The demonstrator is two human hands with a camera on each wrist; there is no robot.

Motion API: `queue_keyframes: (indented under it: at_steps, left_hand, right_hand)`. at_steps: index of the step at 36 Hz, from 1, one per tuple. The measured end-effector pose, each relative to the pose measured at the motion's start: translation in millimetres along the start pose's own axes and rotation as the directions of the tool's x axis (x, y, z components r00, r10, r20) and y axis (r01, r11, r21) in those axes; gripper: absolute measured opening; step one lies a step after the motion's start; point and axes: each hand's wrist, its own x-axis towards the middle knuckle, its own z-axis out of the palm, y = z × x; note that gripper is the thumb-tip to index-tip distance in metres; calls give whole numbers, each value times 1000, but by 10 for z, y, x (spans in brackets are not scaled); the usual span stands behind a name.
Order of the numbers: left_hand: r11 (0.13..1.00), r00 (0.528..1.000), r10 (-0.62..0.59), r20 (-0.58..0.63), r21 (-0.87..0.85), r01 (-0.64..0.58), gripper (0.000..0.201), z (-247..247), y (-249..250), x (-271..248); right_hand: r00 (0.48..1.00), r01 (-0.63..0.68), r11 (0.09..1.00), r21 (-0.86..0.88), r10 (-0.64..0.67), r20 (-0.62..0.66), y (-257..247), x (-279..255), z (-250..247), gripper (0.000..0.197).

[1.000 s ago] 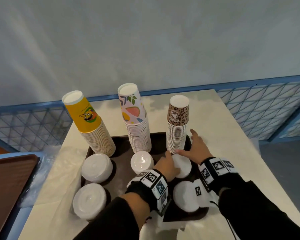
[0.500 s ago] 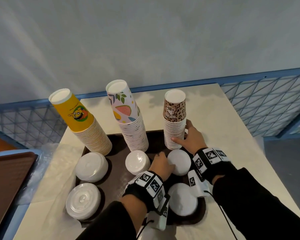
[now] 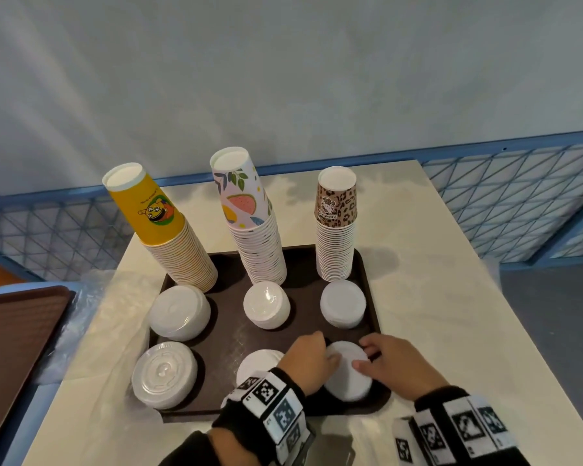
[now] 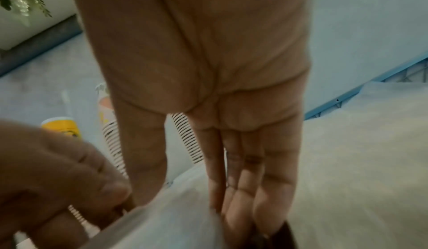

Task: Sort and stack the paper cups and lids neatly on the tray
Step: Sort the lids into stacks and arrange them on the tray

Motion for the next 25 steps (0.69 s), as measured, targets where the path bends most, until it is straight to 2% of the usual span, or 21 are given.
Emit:
queue_keyframes:
  at_steps: [3, 6, 13, 18, 21, 25]
  left_hand:
    - [1000, 1000, 16, 19, 1, -16, 33, 35, 33, -49]
    - [999, 999, 42, 27, -29, -41, 20, 63, 34, -107]
    - [994, 999, 52, -8, -95, -53, 18, 60, 16, -197]
    - [988, 998, 39, -47, -148, -45, 38, 74, -22, -251]
    - [983, 996, 35, -84, -177, -50, 59, 58, -56, -319]
    - [932, 975, 71, -210, -333, -139, 66, -69, -162, -506]
  right_hand:
    - [999, 25, 997, -68, -28, -41, -17, -39, 85, 39]
    - [997, 31, 995, -99, -37, -64, -5, -52, 105, 34]
    - [995, 27, 987, -155, -42, -92, 3, -42, 135, 30]
    - [994, 20, 982, -186, -39, -99, -11, -53, 146, 30]
    - [994, 16, 986, -166, -33, -105, -4, -66, 154, 31]
    - [989, 12, 997, -75, -23, -148, -14, -114, 186, 47]
